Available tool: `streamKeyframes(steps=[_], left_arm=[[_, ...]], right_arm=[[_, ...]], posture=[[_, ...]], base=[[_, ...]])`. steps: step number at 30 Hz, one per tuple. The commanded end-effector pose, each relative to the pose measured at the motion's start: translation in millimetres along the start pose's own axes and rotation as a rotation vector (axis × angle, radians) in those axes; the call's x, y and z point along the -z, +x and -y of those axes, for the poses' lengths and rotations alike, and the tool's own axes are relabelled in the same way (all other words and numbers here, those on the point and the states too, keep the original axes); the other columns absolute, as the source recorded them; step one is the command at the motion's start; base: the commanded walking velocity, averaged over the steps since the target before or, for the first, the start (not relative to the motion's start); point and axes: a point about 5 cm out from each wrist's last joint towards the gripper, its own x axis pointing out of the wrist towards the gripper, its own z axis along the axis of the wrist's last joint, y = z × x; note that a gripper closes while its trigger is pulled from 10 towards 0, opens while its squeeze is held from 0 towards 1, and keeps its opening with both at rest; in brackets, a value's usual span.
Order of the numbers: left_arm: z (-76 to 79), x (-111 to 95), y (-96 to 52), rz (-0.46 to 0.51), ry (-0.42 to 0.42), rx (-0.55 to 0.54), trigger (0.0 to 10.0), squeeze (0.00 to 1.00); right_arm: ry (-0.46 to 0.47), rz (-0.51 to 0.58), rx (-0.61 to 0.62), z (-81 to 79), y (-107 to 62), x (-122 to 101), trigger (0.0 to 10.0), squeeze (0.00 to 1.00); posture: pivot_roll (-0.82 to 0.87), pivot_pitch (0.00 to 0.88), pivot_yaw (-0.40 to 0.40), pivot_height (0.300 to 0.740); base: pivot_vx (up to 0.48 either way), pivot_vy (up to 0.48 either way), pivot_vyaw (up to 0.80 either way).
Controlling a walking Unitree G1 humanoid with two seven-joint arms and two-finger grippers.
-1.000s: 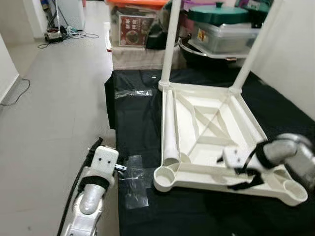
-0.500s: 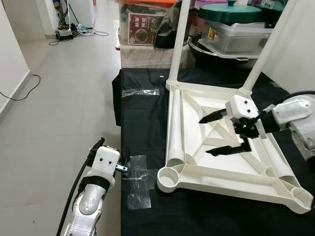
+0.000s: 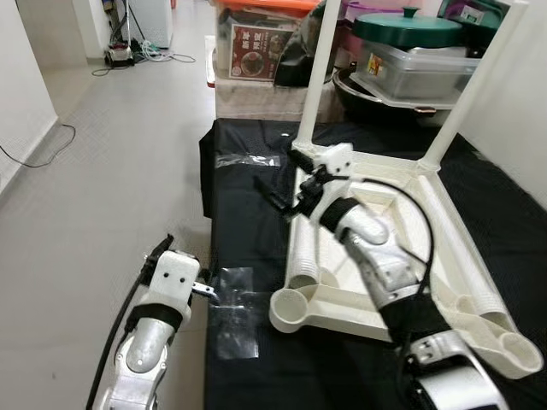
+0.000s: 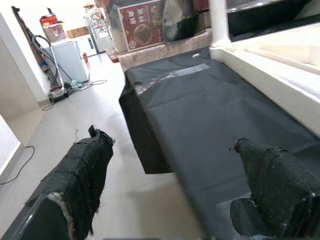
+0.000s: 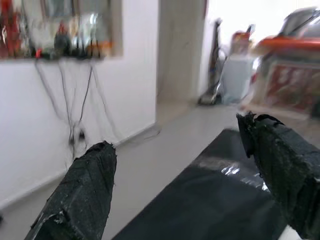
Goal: Building children table
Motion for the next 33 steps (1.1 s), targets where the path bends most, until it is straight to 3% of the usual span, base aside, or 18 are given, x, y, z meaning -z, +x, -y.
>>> streamKeyframes(steps=[1, 3, 11, 14, 16, 23, 24, 25, 26, 27, 28, 30, 33], left_arm=[[3.5, 1.2, -1.4, -0.006, -0.009, 0.024, 10.0, 0.0], [5.1, -1.0, 0.7, 0.002, -0.017, 0.025, 10.0, 0.0], [11.3, -1.9, 1.1, 0.004, -0.031, 0.036, 10.0, 0.0], [9.5, -3.0, 0.2, 0.011, -0.051, 0.022, 10.0, 0.0], [3.0, -1.2, -1.1, 0.005, -0.041, -0.007, 10.0, 0.0], [3.0, -1.2, -1.1, 0.005, -0.041, -0.007, 10.0, 0.0], [0.3, -0.8, -1.4, 0.002, -0.036, -0.02, 10.0, 0.0], [-19.0, 4.0, -4.1, -0.026, 0.002, -0.152, 10.0, 0.0], [-19.0, 4.0, -4.1, -0.026, 0.002, -0.152, 10.0, 0.0], [-32.8, 6.9, -7.1, -0.045, 0.03, -0.249, 10.0, 0.0], [-32.8, 6.9, -7.1, -0.045, 0.03, -0.249, 10.0, 0.0], [-51.6, 9.8, -12.5, -0.077, 0.075, -0.384, 10.0, 0.0], [-57.9, 12.6, -14.0, -0.099, 0.099, -0.418, 10.0, 0.0]], right_arm=[[0.005, -0.03, 0.032, -0.6, -3.9, 5.5, 10.0, 0.0], [0.065, -0.034, 0.057, -14.5, -2.8, 8.8, 10.0, 0.0], [0.079, -0.058, 0.045, -29.2, -5.2, 13.6, 10.0, 0.0], [0.101, -0.106, -0.056, -36.3, -8.7, 18.8, 10.0, 0.0], [0.11, -0.164, -0.234, -46.5, -22.7, 26.1, 10.0, 0.0], [0.11, -0.164, -0.234, -46.5, -22.7, 26.1, 10.0, 0.0], [0.116, -0.186, -0.295, -49.7, -28.4, 28.6, 10.0, 0.0], [0.11, -0.302, -0.402, -53.2, -43.8, 44.5, 10.0, 0.0], [0.11, -0.302, -0.402, -53.2, -43.8, 44.5, 10.0, 0.0], [0.111, -0.388, -0.467, -54.8, -55.3, 55.6, 10.0, 0.0], [0.111, -0.388, -0.467, -54.8, -55.3, 55.6, 10.0, 0.0], [0.114, -0.526, -0.526, -57.7, -70.4, 71.5, 10.0, 0.0], [0.09, -0.609, -0.543, -58.7, -79.4, 82.6, 9.2, 0.0]], posture=[[0.1, 0.0, -0.087, 0.74], [0.1, 0.0, -0.083, 0.74], [0.09, 0.0, -0.08, 0.74], [0.09, 0.0, -0.077, 0.74], [0.09, 0.0, -0.077, 0.74], [0.09, 0.0, -0.077, 0.74], [0.09, 0.0, -0.077, 0.74], [0.1, 0.0, -0.09, 0.74], [0.1, 0.0, -0.09, 0.74], [0.1, 0.0, -0.09, 0.74], [0.1, 0.0, -0.09, 0.74], [0.11, 0.0, -0.089, 0.74], [0.11, 0.0, -0.09, 0.74]], base=[[0.0, -0.472, 0.0], [0.0, -0.472, 0.0], [0.0, -0.474, 0.0], [0.0, 0.0, 0.0], [0.0, 0.0, 0.0], [0.0, 0.0, 0.0], [0.0, 0.0, 0.0], [0.0, 0.0, 0.0], [0.0, 0.0, 0.0], [0.0, 0.0, 0.0], [0.0, 0.0, 0.0], [0.0, 0.0, 0.0], [0.0, 0.0, 0.0]])
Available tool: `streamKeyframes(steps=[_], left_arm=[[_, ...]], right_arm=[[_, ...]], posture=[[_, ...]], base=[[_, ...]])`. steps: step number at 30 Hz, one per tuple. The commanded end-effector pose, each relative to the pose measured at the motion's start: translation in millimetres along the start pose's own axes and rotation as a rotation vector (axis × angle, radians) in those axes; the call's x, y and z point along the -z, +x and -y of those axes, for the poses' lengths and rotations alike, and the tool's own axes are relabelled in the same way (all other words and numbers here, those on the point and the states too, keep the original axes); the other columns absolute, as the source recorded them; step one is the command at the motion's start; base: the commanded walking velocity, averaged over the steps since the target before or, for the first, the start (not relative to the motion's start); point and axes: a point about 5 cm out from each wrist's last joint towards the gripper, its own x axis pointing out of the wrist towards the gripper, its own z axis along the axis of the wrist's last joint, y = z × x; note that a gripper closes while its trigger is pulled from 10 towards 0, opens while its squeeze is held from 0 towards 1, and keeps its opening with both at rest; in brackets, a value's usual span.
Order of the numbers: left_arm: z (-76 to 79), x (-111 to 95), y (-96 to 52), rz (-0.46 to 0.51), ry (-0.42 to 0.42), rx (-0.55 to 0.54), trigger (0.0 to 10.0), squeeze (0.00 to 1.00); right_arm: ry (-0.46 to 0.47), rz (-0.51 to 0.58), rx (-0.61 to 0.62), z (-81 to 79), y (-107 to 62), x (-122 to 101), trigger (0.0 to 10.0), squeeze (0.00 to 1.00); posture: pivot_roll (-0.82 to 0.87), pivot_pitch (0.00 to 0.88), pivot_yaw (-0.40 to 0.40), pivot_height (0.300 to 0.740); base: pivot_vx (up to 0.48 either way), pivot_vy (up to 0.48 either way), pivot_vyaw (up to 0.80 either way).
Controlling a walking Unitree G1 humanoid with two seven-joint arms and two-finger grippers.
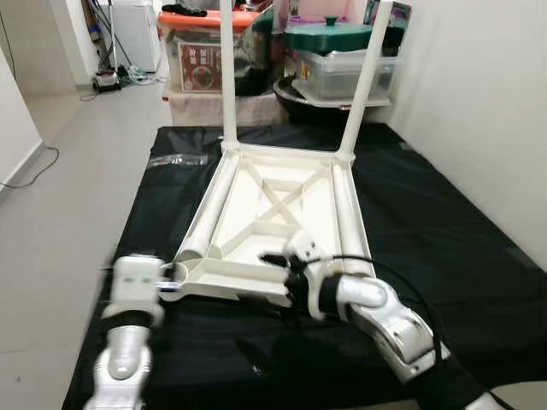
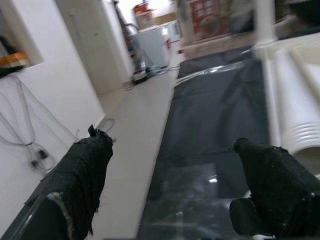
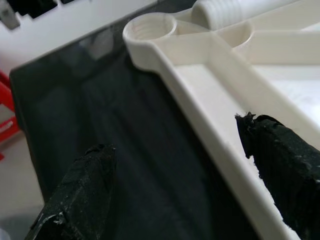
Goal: Building children table
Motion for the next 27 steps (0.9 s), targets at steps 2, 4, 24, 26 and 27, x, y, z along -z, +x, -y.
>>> streamKeyframes(steps=[2, 4, 24, 26, 27], left_arm=[[1.5, -0.4, 1.5, 0.0, 0.012, 0.007, 10.0, 0.0], [2.0, -0.6, 2.4, 0.002, 0.011, 0.01, 10.0, 0.0], [19.4, -3.4, 5.8, 0.012, -0.004, 0.056, 10.0, 0.0], [21.4, -2.5, 4.9, 0.009, -0.008, 0.055, 10.0, 0.0], [21.4, -2.5, 4.9, 0.009, -0.008, 0.055, 10.0, 0.0]], right_arm=[[-0.019, -0.11, 0.026, 3.9, -0.3, 15.3, 9.2, 0.0], [-0.01, -0.129, 0.043, 6.0, 0.0, 18.6, 9.2, 0.0], [-0.411, -0.59, -0.207, 48.6, -85.0, 64.7, 0.0, 0.0], [-0.493, -0.695, -0.238, 64.0, -114.8, 65.8, 0.0, 0.0], [-0.493, -0.695, -0.238, 64.0, -114.8, 65.8, 0.0, 0.0]], posture=[[0.11, 0.0, -0.089, 0.74], [0.11, 0.0, -0.088, 0.74], [0.08, 0.0, -0.097, 0.74], [0.07, 0.0, -0.097, 0.74], [0.07, 0.0, -0.097, 0.74]], base=[[0.0, 0.0, 0.0], [0.0, 0.0, 0.0], [0.0, 0.0, 0.0], [0.0, 0.0, 0.0], [0.0, 0.0, 0.0]])
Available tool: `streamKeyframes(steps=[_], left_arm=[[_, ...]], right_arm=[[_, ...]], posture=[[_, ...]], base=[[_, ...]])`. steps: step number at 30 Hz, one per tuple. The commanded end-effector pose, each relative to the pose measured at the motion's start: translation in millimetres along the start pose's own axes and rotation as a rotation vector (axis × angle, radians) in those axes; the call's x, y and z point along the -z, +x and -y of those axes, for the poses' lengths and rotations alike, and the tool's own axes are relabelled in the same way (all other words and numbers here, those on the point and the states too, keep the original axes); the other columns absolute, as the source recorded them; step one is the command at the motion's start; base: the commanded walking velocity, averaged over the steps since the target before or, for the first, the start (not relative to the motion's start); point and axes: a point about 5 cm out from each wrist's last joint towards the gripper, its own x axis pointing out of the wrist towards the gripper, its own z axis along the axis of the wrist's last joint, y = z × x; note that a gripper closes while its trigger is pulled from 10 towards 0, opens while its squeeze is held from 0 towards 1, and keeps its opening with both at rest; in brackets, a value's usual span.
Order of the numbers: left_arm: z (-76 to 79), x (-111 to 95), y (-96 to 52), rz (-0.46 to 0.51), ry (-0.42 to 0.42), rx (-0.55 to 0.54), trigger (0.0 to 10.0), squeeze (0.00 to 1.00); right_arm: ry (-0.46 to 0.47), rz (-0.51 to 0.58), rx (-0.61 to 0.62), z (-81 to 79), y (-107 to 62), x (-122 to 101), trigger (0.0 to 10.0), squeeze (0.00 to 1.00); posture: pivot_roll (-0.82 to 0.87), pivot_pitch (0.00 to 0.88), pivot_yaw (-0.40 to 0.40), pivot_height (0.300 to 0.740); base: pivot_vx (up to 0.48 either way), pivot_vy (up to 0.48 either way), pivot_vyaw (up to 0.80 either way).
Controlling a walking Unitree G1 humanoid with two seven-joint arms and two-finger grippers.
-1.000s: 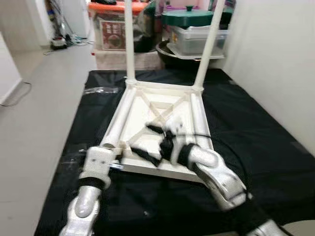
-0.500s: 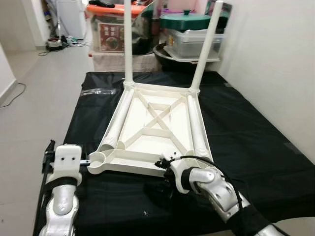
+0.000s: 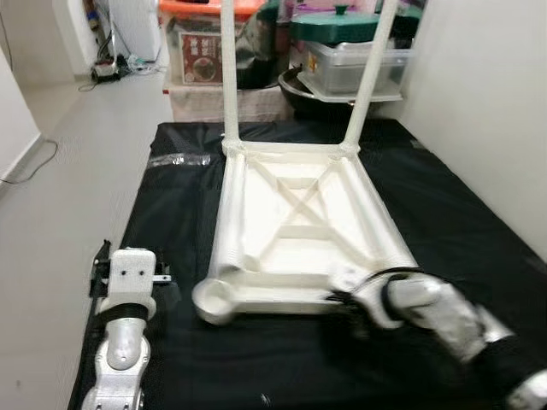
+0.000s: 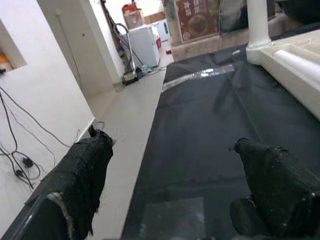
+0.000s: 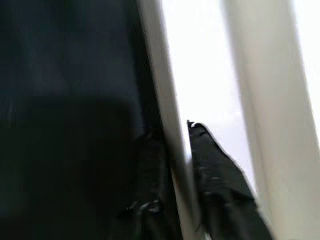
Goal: Building children table
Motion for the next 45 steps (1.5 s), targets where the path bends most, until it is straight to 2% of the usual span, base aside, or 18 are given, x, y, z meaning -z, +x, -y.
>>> streamKeyframes(steps=[1, 5, 6, 7, 9, 16, 17, 18, 19, 29, 36, 37, 38, 39, 40, 41, 43, 45], left_arm=[[5.1, 3.1, -1.7, -0.01, 0.002, 0.008, 10.0, 0.0], [12.6, 3.9, -3.8, -0.014, -0.01, 0.029, 10.0, 0.0], [14.1, 4.1, -3.9, -0.015, -0.012, 0.036, 10.0, 0.0], [14.1, 4.1, -3.9, -0.015, -0.012, 0.036, 10.0, 0.0], [15.9, 4.6, -3.6, -0.017, -0.013, 0.048, 10.0, 0.0], [15.4, 3.4, -1.3, -0.01, -0.009, 0.063, 10.0, 0.0], [13.9, 3.5, -1.0, -0.009, -0.007, 0.064, 10.0, 0.0], [12.7, 3.7, -0.8, -0.008, -0.005, 0.064, 10.0, 0.0], [11.3, 3.9, -0.7, -0.008, -0.002, 0.062, 10.0, 0.0], [9.3, 6.2, -3.3, -0.016, 0.001, 0.06, 10.0, 0.0], [10.8, 4.0, -1.7, -0.005, -0.006, 0.073, 10.0, 0.0], [10.4, 3.7, -1.7, -0.004, -0.012, 0.073, 10.0, 0.0], [10.4, 3.7, -1.7, -0.004, -0.012, 0.073, 10.0, 0.0], [9.4, 3.5, -2.4, -0.006, -0.018, 0.069, 10.0, 0.0], [8.8, 3.3, -3.1, -0.008, -0.023, 0.066, 10.0, 0.0], [8.8, 3.3, -3.1, -0.008, -0.023, 0.066, 10.0, 0.0], [7.4, 3.3, -6.7, -0.017, -0.042, 0.064, 10.0, 0.0], [6.5, 3.8, -9.0, -0.022, -0.044, 0.071, 10.0, 0.0]], right_arm=[[-0.024, -0.148, -0.116, -13.0, -10.2, 31.0, 0.0, 0.0], [-0.027, -0.186, -0.145, -11.9, -37.4, 44.1, 0.0, 0.0], [-0.026, -0.141, -0.146, -12.8, -39.0, 38.1, 4.4, 0.0], [-0.026, -0.141, -0.146, -12.8, -39.0, 38.1, 4.4, 0.0], [-0.053, -0.086, -0.161, -17.0, -37.3, 28.9, 10.0, 0.0], [-0.138, -0.069, -0.073, -6.4, -28.1, 20.7, 10.0, 0.0], [-0.117, -0.01, -0.043, 0.4, -28.7, 10.4, 10.0, 0.28], [-0.102, 0.033, -0.026, 4.6, -29.5, 3.1, 10.0, 0.28], [-0.09, 0.088, -0.041, 5.8, -33.5, -6.0, 10.0, 1.0], [-0.22, 0.155, 0.023, 25.0, -86.7, -34.7, 10.0, 1.0], [-0.217, 0.257, 0.126, 38.8, -93.9, -51.0, 10.0, 1.0], [-0.176, 0.372, 0.298, 54.8, -85.9, -68.2, 10.0, 0.47], [-0.176, 0.372, 0.298, 54.8, -85.9, -68.2, 10.0, 0.47], [-0.084, 0.514, 0.49, 68.3, -71.3, -88.4, 10.0, 0.0], [-0.007, 0.598, 0.611, 75.6, -62.1, -101.1, 10.0, 0.0], [-0.007, 0.598, 0.611, 75.6, -62.1, -101.1, 10.0, 0.0], [0.202, 0.705, 0.74, 74.1, -30.7, -116.4, 10.0, 0.0], [0.269, 0.73, 0.732, 66.4, -14.2, -122.9, 10.0, 0.0]], posture=[[0.06, 0.0, -0.098, 0.74], [0.05, 0.0, -0.096, 0.74], [0.04, 0.0, -0.09, 0.74], [0.04, 0.0, -0.09, 0.74], [0.04, 0.0, -0.088, 0.74], [0.05, 0.0, -0.083, 0.74], [0.05, 0.0, -0.083, 0.74], [0.06, 0.0, -0.082, 0.74], [0.06, 0.0, -0.082, 0.74], [0.06, 0.0, -0.068, 0.74], [0.06, 0.0, -0.063, 0.74], [0.06, 0.0, -0.064, 0.74], [0.06, 0.0, -0.064, 0.74], [0.08, 0.0, -0.07, 0.74], [0.09, 0.0, -0.07, 0.74], [0.09, 0.0, -0.07, 0.74], [0.11, 0.0, -0.078, 0.74], [0.12, 0.0, -0.074, 0.74]], base=[[0.0, 0.0, 0.0], [0.0, 0.0, 0.0], [0.0, 0.0, 0.0], [0.0, 0.0, 0.0], [0.0, 0.0, 0.0], [0.0, 0.0, 0.0], [0.0, 0.0, 0.0], [0.0, 0.0, 0.0], [0.0, 0.0, 0.0], [0.0, 0.0, 0.0], [0.0, 0.0, 0.0], [0.0, 0.0, 0.0], [0.0, 0.0, 0.0], [0.0, 0.0, 0.0], [0.0, 0.0, 0.0], [0.0, 0.0, 0.0], [0.0, 0.0, 0.0], [0.0, 0.0, 0.0]])
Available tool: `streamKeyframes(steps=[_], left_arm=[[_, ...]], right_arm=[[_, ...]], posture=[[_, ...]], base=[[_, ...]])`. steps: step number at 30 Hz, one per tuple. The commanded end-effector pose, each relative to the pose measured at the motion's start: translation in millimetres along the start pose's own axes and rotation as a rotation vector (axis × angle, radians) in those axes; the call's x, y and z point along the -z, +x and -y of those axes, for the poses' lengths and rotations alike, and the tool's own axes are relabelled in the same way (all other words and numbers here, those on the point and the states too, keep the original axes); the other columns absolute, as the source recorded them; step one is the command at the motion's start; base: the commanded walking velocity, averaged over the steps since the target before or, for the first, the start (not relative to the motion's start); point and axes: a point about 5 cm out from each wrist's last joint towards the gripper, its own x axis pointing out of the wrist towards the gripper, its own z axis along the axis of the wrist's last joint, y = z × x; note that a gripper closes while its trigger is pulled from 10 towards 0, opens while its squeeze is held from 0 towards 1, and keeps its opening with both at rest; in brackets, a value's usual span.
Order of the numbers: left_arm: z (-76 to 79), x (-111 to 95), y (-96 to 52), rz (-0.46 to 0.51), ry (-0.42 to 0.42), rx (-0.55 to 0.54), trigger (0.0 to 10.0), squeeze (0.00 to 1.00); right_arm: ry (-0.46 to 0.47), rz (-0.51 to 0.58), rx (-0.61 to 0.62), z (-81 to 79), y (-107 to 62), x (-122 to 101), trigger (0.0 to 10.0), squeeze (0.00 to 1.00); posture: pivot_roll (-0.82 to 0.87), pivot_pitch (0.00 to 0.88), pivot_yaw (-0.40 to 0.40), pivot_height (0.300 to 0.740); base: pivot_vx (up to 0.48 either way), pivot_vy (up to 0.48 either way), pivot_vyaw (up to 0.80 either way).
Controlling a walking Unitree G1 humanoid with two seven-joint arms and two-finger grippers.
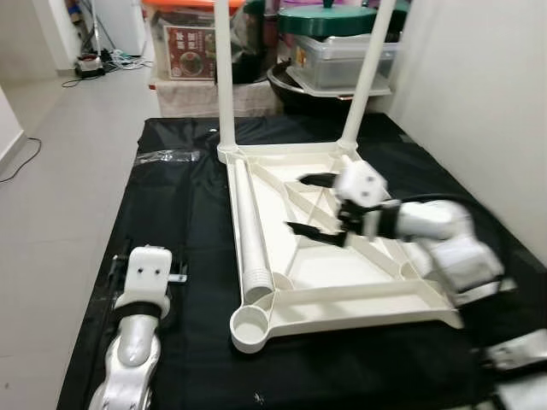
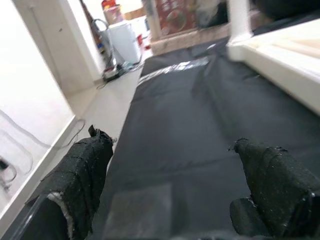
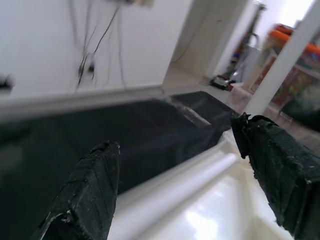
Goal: Building children table
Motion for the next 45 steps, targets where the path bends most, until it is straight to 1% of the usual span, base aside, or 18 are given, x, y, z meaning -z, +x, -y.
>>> streamKeyframes(steps=[1, 2, 3, 4, 5, 6, 8, 9, 18, 22, 24, 25, 26, 31, 38, 40, 43, 45], left_arm=[[0.7, -0.8, -1.7, -0.006, -0.012, 0.009, 10.0, 0.0], [0.7, -0.8, -1.7, -0.006, -0.012, 0.009, 10.0, 0.0], [-0.2, -0.6, -4.0, -0.008, -0.017, 0.017, 10.0, 0.0], [-0.2, -0.6, -4.0, -0.008, -0.017, 0.017, 10.0, 0.0], [-1.0, -0.7, -5.4, -0.007, -0.017, 0.026, 10.0, 0.0], [-1.0, -0.7, -5.4, -0.007, -0.017, 0.026, 10.0, 0.0], [1.2, -0.5, -5.4, -0.009, -0.026, 0.042, 10.0, 0.0], [1.2, -0.5, -5.4, -0.009, -0.026, 0.042, 10.0, 0.0], [10.4, -1.4, -5.4, -0.006, -0.029, 0.063, 10.0, 0.0], [9.2, 1.1, -9.0, -0.019, -0.04, 0.064, 10.0, 0.0], [9.2, 1.1, -9.0, -0.019, -0.04, 0.064, 10.0, 0.0], [8.8, 1.5, -9.5, -0.022, -0.041, 0.067, 10.0, 0.0], [8.9, 1.7, -9.3, -0.023, -0.046, 0.068, 10.0, 0.0], [9.0, 0.8, -8.7, -0.019, -0.052, 0.066, 10.0, 0.0], [8.5, -0.5, -10.4, 0.001, -0.029, 0.065, 10.0, 0.0], [9.0, 0.2, -10.9, -0.001, -0.026, 0.069, 10.0, 0.0], [9.7, 1.4, -10.2, -0.004, -0.026, 0.075, 10.0, 0.0], [9.7, 1.4, -10.2, -0.004, -0.026, 0.075, 10.0, 0.0]], right_arm=[[0.034, -0.047, 0.032, -6.0, -1.8, 10.2, 10.0, 0.0], [0.034, -0.047, 0.032, -6.0, -1.8, 10.2, 10.0, 0.0], [0.109, -0.045, 0.045, -22.9, 4.1, 14.9, 10.0, 0.0], [0.109, -0.045, 0.045, -22.9, 4.1, 14.9, 10.0, 0.0], [0.154, -0.041, 0.03, -36.5, 7.4, 16.7, 10.0, 0.0], [0.154, -0.041, 0.03, -36.5, 7.4, 16.7, 10.0, 0.0], [0.196, -0.016, -0.01, -49.1, 8.9, 14.4, 10.0, 0.0], [0.196, -0.016, -0.01, -49.1, 8.9, 14.4, 10.0, 0.0], [0.142, -0.002, -0.045, -54.1, 7.7, 8.8, 10.0, 0.0], [0.066, -0.036, -0.204, -69.5, -2.3, 12.5, 10.0, 0.0], [0.066, -0.036, -0.204, -69.5, -2.3, 12.5, 10.0, 0.0], [0.051, -0.048, -0.278, -75.1, -7.4, 14.4, 10.0, 0.0], [0.001, -0.078, -0.375, -79.9, -13.8, 19.5, 10.0, 0.0], [-0.025, -0.094, -0.387, -79.0, -14.6, 22.0, 10.0, 0.0], [0.013, -0.085, -0.342, -77.5, -7.6, 18.0, 10.0, 0.0], [-0.007, -0.093, -0.354, -78.7, -8.9, 18.9, 10.0, 0.0], [-0.093, -0.154, -0.417, -75.7, -18.0, 26.1, 10.0, 0.0], [-0.093, -0.154, -0.417, -75.7, -18.0, 26.1, 10.0, 0.0]], posture=[[0.12, 0.0, -0.074, 0.74], [0.12, 0.0, -0.074, 0.74], [0.12, 0.0, -0.073, 0.74], [0.12, 0.0, -0.073, 0.74], [0.12, 0.0, -0.072, 0.74], [0.12, 0.0, -0.072, 0.74], [0.1, 0.0, -0.067, 0.74], [0.1, 0.0, -0.067, 0.74], [0.1, 0.0, -0.069, 0.74], [0.1, 0.0, -0.066, 0.74], [0.1, 0.0, -0.066, 0.74], [0.1, 0.0, -0.07, 0.74], [0.1, 0.0, -0.069, 0.74], [0.1, 0.0, -0.069, 0.74], [0.11, 0.0, -0.076, 0.74], [0.11, 0.0, -0.076, 0.74], [0.1, 0.0, -0.069, 0.74], [0.1, 0.0, -0.069, 0.74]], base=[[0.0, 0.0, 0.0], [0.0, 0.0, 0.0], [0.0, 0.0, 0.0], [0.0, 0.0, 0.0], [0.0, 0.0, 0.0], [0.0, 0.0, 0.0], [0.0, 0.0, -0.8], [0.0, 0.0, -0.8], [0.0, 0.0, 0.0], [0.0, 0.0, 0.0], [0.0, 0.0, 0.0], [0.0, 0.259, 0.0], [0.0, 0.48, 0.0], [0.0, 0.48, 0.0], [0.0, 0.137, 0.0], [0.0, 0.0, 0.0], [0.0, 0.0, 0.0], [0.0, 0.0, 0.0]])
